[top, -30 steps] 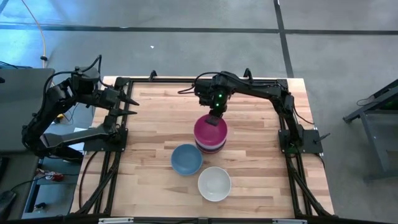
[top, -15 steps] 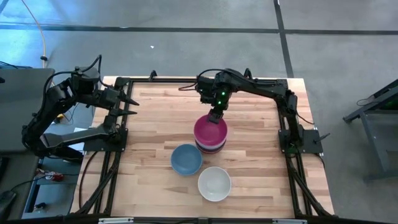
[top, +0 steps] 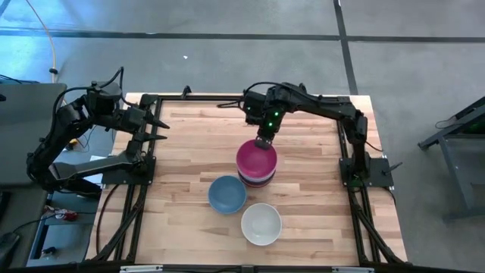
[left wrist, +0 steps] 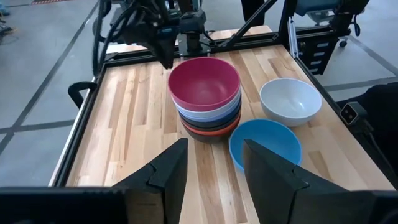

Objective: Nest bowls inside each other
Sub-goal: Stack the pink bowl on the white bowl, then stack the blue bowl on the pink bowl

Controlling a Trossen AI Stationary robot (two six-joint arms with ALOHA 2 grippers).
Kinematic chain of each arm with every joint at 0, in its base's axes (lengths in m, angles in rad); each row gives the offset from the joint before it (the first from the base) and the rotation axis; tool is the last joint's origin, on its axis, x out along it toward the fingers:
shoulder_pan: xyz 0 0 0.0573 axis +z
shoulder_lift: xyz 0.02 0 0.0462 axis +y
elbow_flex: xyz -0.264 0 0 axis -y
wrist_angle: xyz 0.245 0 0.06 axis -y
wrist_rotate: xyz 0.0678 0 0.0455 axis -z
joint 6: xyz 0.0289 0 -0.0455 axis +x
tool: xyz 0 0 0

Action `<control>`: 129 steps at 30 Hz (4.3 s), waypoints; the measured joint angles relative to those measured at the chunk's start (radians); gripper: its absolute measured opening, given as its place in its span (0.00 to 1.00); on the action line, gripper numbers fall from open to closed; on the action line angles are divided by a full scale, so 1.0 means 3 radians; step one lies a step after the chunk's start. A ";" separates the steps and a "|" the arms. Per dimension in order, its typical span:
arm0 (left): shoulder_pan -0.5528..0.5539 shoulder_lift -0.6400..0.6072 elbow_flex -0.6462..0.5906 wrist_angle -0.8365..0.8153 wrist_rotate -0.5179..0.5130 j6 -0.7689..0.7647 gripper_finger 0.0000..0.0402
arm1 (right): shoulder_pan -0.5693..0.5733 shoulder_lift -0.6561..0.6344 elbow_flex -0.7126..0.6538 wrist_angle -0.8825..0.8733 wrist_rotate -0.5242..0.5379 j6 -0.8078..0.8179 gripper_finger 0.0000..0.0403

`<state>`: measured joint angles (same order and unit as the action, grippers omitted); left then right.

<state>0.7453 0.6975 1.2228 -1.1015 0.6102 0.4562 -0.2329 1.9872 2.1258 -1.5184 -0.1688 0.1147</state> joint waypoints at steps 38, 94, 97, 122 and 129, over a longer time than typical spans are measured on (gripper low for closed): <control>-0.0267 0.0068 -0.1648 0.1183 0.0396 -0.0978 0.35 | 0.0130 -0.1054 0.0174 0.0689 -0.0229 -0.1052 0.31; -0.2378 0.2097 -0.2129 0.3146 -0.1457 -0.3434 0.26 | 0.0561 -0.1619 0.0165 0.0902 -0.0320 -0.2055 0.31; -0.2377 0.2097 -0.2129 0.3145 -0.1476 -0.3432 0.20 | 0.0561 -0.1619 0.0165 0.0886 -0.0331 -0.2055 0.31; -0.2327 0.2096 -0.1904 0.2773 -0.1551 -0.3243 0.01 | 0.0561 -0.1617 0.0165 0.0782 -0.0434 -0.2069 0.31; -0.2169 0.2096 -0.1297 0.1940 -0.1551 -0.2843 0.00 | 0.0561 -0.1617 0.0165 0.0686 -0.0434 -0.2069 0.31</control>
<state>0.0946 1.3262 0.8336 -0.5196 0.1448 -0.3969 -0.0647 1.5021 2.1754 -1.3127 -0.2989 -0.5059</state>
